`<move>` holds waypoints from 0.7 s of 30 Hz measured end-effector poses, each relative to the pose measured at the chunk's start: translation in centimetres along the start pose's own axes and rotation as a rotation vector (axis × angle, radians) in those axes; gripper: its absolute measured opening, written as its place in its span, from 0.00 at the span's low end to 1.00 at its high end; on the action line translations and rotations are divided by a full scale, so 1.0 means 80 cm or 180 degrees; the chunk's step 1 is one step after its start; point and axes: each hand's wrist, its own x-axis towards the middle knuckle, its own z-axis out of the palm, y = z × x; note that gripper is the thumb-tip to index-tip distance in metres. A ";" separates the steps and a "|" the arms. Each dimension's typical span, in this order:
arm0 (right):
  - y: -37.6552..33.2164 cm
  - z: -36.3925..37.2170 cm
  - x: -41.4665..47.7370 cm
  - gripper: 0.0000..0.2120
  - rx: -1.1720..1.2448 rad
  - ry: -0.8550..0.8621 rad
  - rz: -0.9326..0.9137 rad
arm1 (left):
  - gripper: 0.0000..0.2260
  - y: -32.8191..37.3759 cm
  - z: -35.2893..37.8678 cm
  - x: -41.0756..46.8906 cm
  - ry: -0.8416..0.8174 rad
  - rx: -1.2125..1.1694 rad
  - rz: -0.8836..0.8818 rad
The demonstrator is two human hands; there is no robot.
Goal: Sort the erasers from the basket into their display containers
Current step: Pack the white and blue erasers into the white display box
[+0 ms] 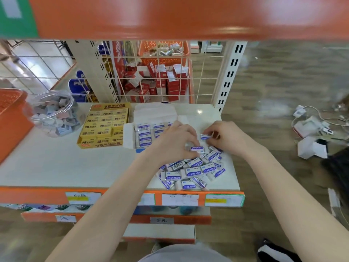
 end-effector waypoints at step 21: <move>-0.057 -0.003 0.040 0.12 0.0406 0.0518 -0.0735 | 0.12 -0.072 -0.039 -0.065 0.1662 -0.0201 -0.1285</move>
